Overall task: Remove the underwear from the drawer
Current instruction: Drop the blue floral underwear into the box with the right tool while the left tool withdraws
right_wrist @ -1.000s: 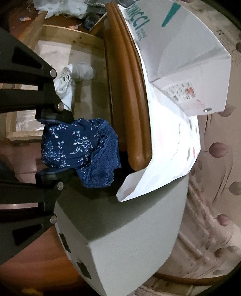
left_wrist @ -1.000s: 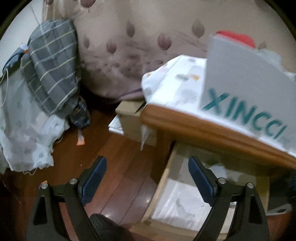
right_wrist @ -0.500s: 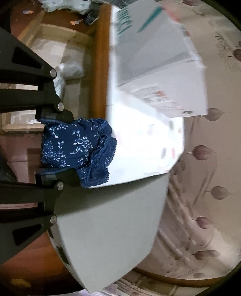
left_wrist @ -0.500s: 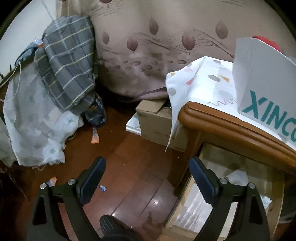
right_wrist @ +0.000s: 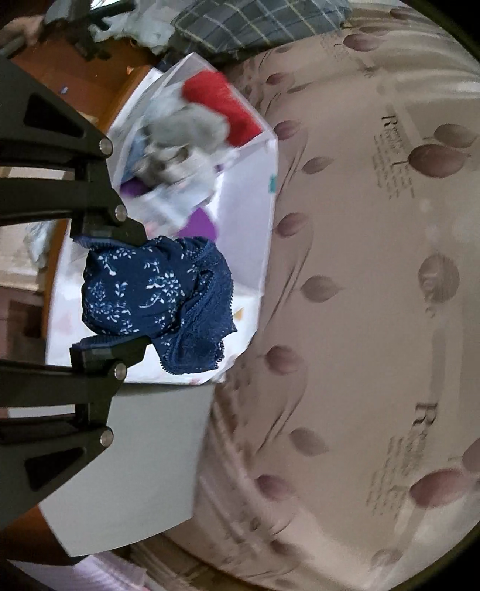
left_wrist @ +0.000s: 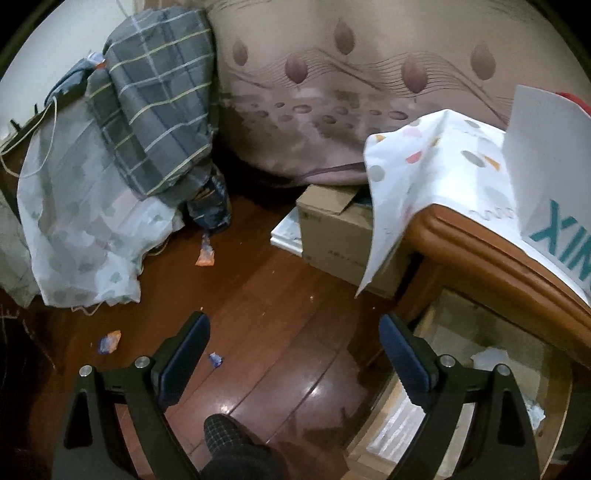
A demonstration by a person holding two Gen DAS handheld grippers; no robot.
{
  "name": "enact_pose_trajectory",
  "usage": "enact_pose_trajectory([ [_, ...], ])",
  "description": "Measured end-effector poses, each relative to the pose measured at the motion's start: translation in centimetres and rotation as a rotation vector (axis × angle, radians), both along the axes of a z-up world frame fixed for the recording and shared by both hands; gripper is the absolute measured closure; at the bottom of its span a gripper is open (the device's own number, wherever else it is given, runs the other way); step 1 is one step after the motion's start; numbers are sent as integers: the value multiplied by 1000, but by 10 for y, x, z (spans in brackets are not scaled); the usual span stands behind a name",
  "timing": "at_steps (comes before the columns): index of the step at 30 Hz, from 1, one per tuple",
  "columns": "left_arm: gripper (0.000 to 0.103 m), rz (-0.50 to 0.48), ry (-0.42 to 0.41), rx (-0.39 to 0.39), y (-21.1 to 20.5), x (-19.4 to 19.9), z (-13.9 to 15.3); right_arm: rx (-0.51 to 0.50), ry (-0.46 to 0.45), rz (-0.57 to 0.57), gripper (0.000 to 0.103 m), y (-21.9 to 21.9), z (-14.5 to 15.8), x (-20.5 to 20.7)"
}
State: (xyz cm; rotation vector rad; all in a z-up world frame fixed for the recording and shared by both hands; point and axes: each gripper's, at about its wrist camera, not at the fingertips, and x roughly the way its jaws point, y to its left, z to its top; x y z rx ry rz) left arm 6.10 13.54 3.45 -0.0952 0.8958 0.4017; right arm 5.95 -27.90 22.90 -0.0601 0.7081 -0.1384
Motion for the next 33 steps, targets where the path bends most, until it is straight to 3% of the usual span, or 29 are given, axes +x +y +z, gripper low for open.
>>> enact_pose_trajectory([
  [5,12,51,10,-26,14,0,-2,20,54,49,68,20,2,37],
  [17,12,76,21,-61,22,3,-4,17,185,84,64,57,-29,122],
  [20,12,74,20,-62,24,3,-4,13,219,78,54,55,-40,134],
  [26,12,77,22,-70,24,5,-4,-5,242,59,42,51,-53,136],
  [33,12,73,27,-60,23,7,-5,-32,103,112,40,49,-12,85],
])
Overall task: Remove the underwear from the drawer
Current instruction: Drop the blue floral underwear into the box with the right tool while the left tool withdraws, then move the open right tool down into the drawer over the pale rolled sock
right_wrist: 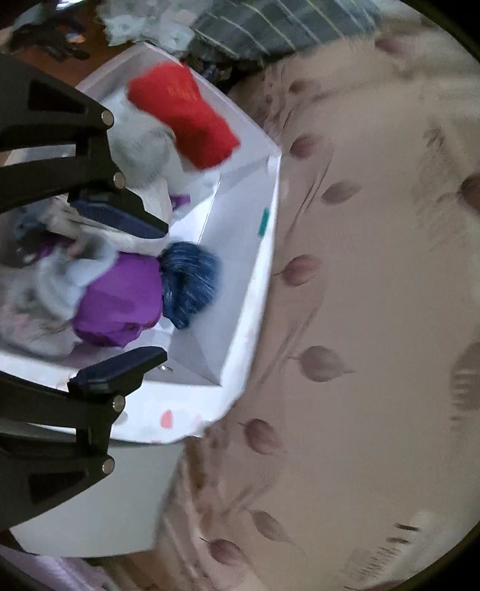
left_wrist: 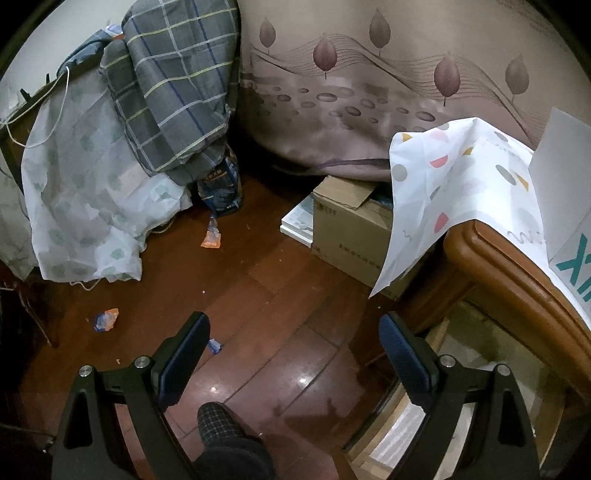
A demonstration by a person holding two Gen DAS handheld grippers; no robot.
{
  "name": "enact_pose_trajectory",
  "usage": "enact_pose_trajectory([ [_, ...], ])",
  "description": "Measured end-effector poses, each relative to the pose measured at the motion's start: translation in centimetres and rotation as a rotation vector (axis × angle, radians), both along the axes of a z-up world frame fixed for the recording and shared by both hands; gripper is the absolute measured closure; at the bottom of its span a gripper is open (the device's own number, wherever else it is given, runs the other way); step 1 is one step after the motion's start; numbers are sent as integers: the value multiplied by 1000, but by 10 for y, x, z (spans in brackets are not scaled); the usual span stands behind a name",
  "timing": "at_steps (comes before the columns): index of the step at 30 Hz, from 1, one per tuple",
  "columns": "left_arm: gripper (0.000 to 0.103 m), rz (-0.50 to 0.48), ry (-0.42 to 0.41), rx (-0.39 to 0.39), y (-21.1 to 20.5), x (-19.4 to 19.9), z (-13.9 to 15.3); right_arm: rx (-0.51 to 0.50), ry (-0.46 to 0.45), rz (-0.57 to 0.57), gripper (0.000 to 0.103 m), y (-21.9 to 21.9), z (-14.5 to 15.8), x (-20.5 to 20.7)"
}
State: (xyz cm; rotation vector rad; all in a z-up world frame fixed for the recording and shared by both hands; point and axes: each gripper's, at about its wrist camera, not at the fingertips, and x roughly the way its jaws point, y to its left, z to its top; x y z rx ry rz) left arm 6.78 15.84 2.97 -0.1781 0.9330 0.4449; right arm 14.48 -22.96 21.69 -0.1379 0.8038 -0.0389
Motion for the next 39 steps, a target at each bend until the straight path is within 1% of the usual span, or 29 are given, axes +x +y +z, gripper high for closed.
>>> enact_pose_trajectory([
  [2,12,7,-6,-5,1,-1,0,-6,-33,77,38,3,9,-33],
  [5,12,14,-8,-12,3,-1,0,-18,-31,187,38,8,5,-76],
  [6,12,12,-7,-13,3,-1,0,-25,-16,253,38,11,-3,-96],
  [8,12,13,-5,-8,3,-1,0,-57,20,326,38,16,-20,-119],
  [10,12,10,-7,-11,3,-1,0,-114,92,404,38,24,-50,-142],
  [11,12,12,-8,-9,3,-1,0,-131,119,429,38,27,-62,-148],
  [12,12,13,-8,-9,4,-1,0,-140,164,457,38,30,-81,-155],
  [15,12,17,-2,-20,7,-3,0,-120,279,499,38,34,-128,-157],
  [17,12,25,0,-23,11,-5,1,-114,331,505,38,33,-154,-150],
  [18,12,37,4,-20,14,-5,1,-127,366,507,38,34,-172,-145],
  [21,12,81,7,-30,25,-7,0,-159,427,532,38,39,-210,-135],
  [24,12,121,15,-60,36,-8,-3,-197,482,561,38,40,-246,-123],
  [27,12,145,25,-69,41,-10,-7,-231,517,590,38,41,-273,-112],
  [30,12,143,37,-81,41,-8,-10,-298,531,621,37,44,-299,-101],
  [31,12,139,40,-81,39,-7,-10,-328,541,632,34,45,-309,-97],
  [32,12,134,44,-76,36,-6,-11,-347,543,633,33,46,-313,-95],
  [36,12,120,56,-53,32,-3,-13,-395,560,670,33,45,-338,-84],
  [39,12,113,68,-57,31,-2,-17,-397,574,677,33,40,-349,-77],
])
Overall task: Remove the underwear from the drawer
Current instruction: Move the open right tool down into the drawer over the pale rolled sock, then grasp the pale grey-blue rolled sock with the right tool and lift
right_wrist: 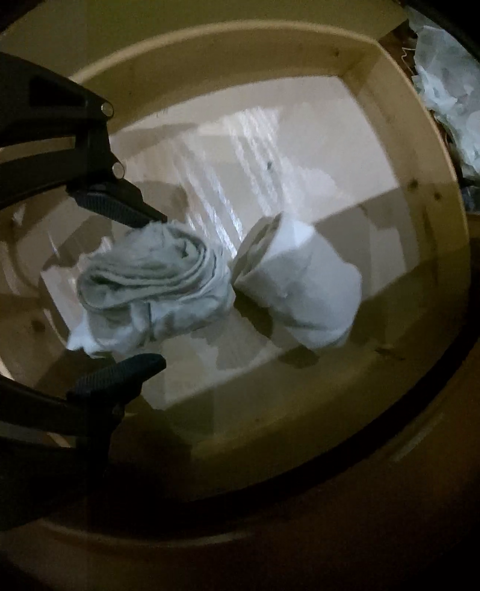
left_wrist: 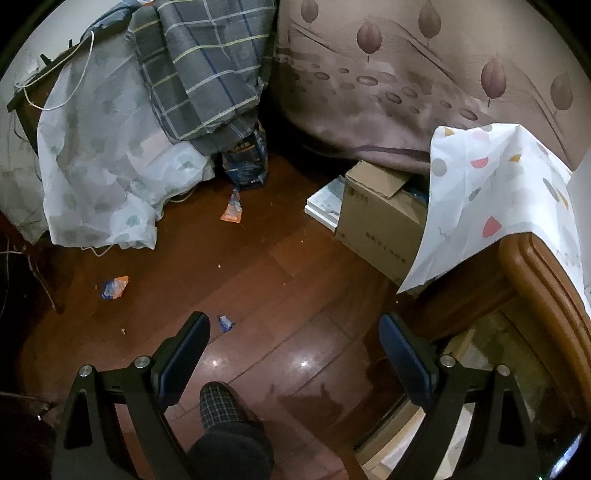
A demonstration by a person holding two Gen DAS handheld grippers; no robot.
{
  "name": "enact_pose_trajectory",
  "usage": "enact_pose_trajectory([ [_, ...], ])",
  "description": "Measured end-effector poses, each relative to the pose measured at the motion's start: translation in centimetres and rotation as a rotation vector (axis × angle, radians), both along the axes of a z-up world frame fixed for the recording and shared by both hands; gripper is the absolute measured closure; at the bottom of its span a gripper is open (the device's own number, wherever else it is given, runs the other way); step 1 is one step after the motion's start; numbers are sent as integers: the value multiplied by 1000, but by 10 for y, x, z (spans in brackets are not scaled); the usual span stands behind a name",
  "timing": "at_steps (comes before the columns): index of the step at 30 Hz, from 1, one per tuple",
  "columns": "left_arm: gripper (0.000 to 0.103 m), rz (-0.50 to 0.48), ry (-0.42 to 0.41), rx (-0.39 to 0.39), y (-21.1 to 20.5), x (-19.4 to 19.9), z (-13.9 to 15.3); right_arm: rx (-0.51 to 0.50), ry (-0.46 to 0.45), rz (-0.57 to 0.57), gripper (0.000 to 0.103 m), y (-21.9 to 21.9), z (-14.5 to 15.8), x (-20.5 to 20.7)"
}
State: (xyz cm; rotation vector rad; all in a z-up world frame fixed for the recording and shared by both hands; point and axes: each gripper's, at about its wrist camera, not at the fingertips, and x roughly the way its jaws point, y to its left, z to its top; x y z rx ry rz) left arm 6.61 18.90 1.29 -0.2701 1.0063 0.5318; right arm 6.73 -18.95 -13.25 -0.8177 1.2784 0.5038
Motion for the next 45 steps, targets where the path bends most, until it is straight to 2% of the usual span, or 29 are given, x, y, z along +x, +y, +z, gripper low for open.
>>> enact_pose_trajectory([
  [8,12,-27,3,18,-11,3,-3,31,61,19,33,-8,-20,8],
  [18,12,-35,-14,15,-13,4,-2,131,121,-97,34,-35,-22,25],
  [19,12,-34,-22,14,-12,4,0,138,126,-101,40,-36,-21,25],
  [20,12,-32,-25,16,-13,3,0,145,133,-107,51,-38,-20,24],
  [21,12,-32,-28,16,-14,2,0,146,132,-112,55,-39,-18,23],
  [25,12,-39,-24,16,-15,2,0,104,119,-107,60,-33,-13,19],
  [29,12,-47,-24,-8,-14,1,2,76,95,-91,61,-27,-3,11],
  [31,12,-58,-21,-25,-14,0,2,71,77,-93,61,-11,6,7],
  [34,12,-71,-11,-17,-17,0,1,87,34,-112,61,0,24,2],
  [38,12,-74,-6,-39,-18,1,-3,118,-30,-180,61,-1,52,-5],
  [41,12,-86,5,-23,-23,4,-5,148,-86,-234,61,-4,64,-15],
  [45,12,-98,5,-21,-29,4,-7,245,-159,-372,61,-16,88,-21],
])
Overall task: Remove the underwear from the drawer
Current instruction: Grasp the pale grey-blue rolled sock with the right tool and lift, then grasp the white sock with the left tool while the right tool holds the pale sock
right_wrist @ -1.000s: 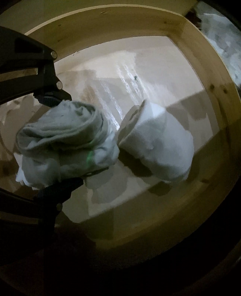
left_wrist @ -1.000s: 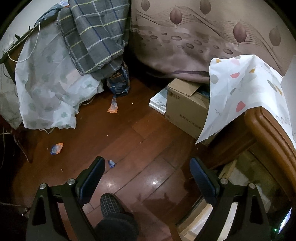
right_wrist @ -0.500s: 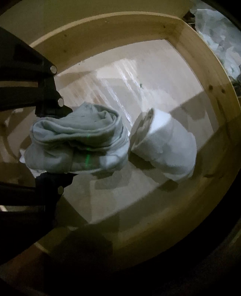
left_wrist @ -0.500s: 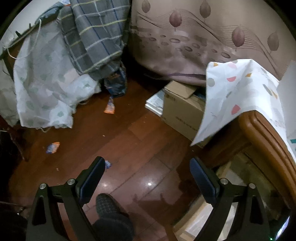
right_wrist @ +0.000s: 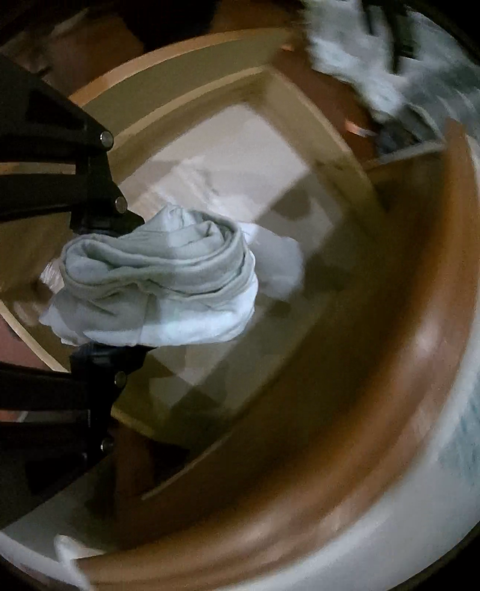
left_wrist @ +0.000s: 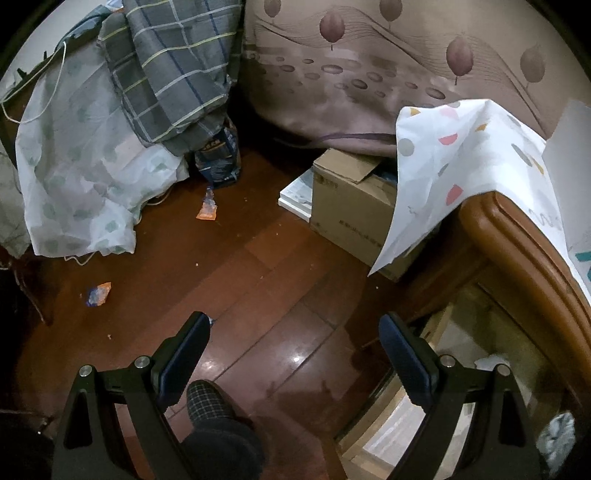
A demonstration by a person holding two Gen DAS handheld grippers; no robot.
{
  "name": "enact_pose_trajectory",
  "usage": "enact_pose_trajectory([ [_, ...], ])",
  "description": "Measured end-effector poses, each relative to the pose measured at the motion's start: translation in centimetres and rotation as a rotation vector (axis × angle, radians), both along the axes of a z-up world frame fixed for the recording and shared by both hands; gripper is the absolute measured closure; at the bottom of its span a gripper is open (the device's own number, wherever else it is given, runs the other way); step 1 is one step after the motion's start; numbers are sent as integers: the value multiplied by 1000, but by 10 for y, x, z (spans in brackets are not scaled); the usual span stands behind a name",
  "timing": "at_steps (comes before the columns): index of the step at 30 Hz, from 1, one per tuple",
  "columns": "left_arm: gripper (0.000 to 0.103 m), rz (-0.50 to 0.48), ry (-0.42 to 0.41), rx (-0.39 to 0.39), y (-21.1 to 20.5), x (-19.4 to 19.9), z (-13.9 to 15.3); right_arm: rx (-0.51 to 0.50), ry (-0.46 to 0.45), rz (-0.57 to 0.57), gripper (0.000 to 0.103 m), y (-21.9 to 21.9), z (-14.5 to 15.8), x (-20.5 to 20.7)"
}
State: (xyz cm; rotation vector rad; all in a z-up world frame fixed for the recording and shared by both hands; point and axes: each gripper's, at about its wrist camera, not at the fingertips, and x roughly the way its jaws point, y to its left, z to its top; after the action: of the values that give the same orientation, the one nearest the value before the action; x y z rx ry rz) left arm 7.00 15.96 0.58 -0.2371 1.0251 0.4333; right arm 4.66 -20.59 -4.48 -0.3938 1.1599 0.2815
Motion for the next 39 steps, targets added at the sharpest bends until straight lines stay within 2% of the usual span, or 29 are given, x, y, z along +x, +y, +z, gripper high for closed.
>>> enact_pose_trajectory([
  [2,12,-14,0,4,-4,-1,-1,52,-43,-79,61,-5,20,-5],
  [4,12,-39,4,14,-12,1,-3,128,-88,-174,61,-19,28,-18],
  [7,12,-72,11,29,-24,1,-5,186,-182,-303,61,-35,30,-42],
  [13,12,-182,49,16,-57,1,-16,169,-375,-486,61,-68,61,-66],
  [18,12,-288,95,-88,-89,-8,-28,186,-474,-591,61,-90,81,-82],
  [21,12,-324,108,-125,-117,-15,-36,246,-485,-635,61,-103,83,-84],
  [23,12,-349,131,-185,-137,-15,-43,282,-486,-651,61,-109,83,-83],
  [27,12,-291,112,-312,-163,-13,-50,311,-486,-660,61,-120,88,-84],
  [29,15,-267,156,-337,-177,-7,-60,326,-485,-663,61,-124,87,-84],
  [31,20,-241,189,-394,-186,-1,-72,344,-492,-674,61,-128,88,-88],
  [34,25,-205,218,-385,-195,6,-84,359,-503,-678,61,-133,93,-91],
  [37,30,-220,241,-354,-203,16,-94,381,-515,-681,61,-138,97,-92],
  [39,32,-205,202,-355,-204,16,-95,400,-513,-682,61,-141,99,-93],
])
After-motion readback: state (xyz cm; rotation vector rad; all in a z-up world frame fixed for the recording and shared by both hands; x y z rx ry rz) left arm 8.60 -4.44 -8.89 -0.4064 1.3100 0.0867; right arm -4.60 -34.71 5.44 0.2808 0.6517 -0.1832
